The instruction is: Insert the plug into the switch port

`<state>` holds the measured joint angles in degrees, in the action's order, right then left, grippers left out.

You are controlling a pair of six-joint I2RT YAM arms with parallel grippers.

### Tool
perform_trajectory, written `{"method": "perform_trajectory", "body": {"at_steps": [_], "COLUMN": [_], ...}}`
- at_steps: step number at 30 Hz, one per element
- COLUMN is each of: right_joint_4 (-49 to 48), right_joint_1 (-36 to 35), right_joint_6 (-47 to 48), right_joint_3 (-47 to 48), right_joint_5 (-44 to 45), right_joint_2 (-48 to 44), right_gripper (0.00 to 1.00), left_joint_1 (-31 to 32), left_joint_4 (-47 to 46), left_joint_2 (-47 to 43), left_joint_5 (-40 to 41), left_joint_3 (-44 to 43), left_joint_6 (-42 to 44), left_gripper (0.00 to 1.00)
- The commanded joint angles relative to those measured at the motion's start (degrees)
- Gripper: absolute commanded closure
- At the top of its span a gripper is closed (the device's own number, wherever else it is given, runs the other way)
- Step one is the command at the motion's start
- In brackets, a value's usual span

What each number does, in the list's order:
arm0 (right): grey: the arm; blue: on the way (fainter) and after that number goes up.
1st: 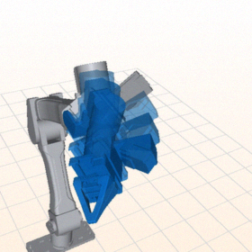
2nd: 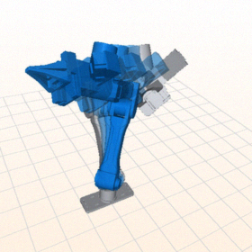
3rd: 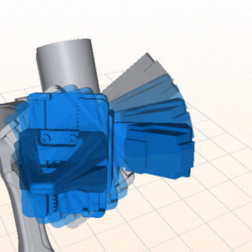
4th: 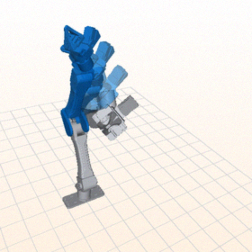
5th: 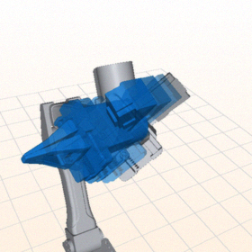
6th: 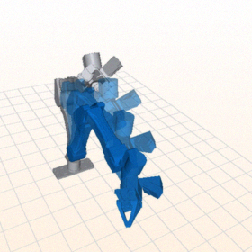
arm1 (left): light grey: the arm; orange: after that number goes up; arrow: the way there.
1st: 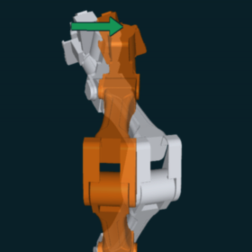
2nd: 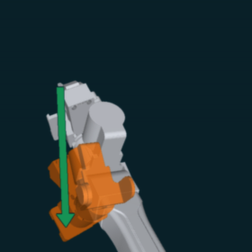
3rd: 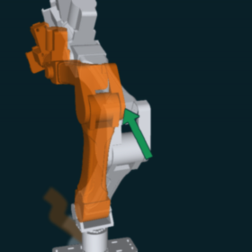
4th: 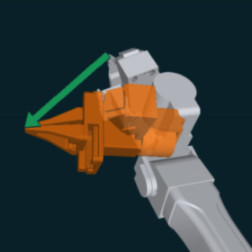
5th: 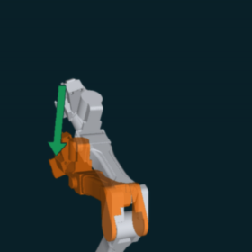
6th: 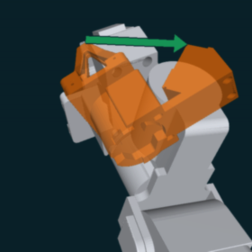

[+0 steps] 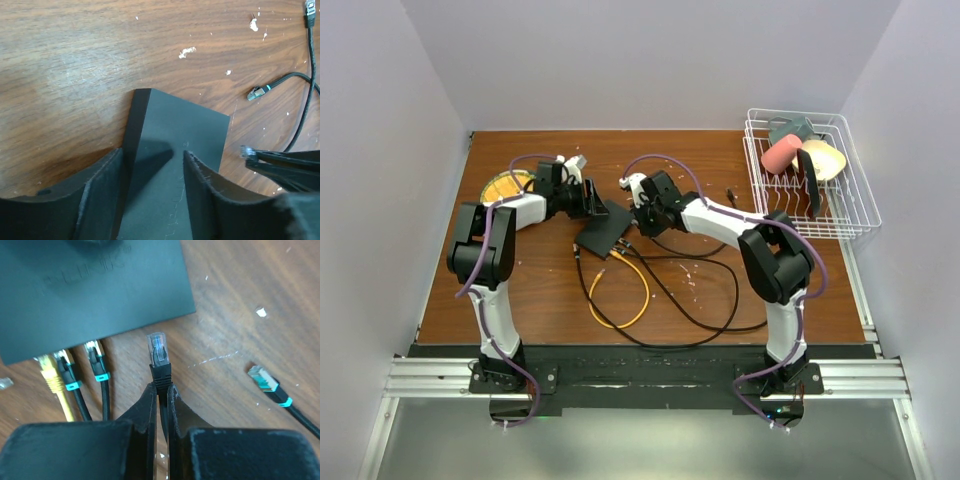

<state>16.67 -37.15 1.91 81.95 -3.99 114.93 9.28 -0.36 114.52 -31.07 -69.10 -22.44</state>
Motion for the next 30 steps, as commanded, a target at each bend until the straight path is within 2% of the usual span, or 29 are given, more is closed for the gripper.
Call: {"method": "perform_trajectory", "body": {"at_steps": [1,4,7,30], "right_joint_4": [3.2,3.37,3.72,4.43], "right_joint_1": [-0.82,-1.35,-1.79,-2.76], "right_joint_6": [2.57,3.1,3.19,2.4], "right_joint_3": [3.65,3.3,2.95,2.86], "right_joint_5": [1.09,0.91,0.56,5.48], "right_joint_2": [0.64,0.64,0.55,4.69], "right_gripper": [1.0,1.0,1.0,1.0], "left_joint_1": [-0.31,-0.31,-0.31,-0.31], "left_joint_4": [-1.4,-1.13,-0.43,0.27], "left_joint_2": [-0.08,-0.17,-0.17,0.18], "left_joint_5": [-1.98,-1.62,-1.54,-1.8], "left_joint_3": [-0.24,-0.07,-0.07,-0.6], "left_joint_6": [0.46,0.64,0.55,0.73], "left_gripper": [0.48,0.55,0.57,0.57]}}
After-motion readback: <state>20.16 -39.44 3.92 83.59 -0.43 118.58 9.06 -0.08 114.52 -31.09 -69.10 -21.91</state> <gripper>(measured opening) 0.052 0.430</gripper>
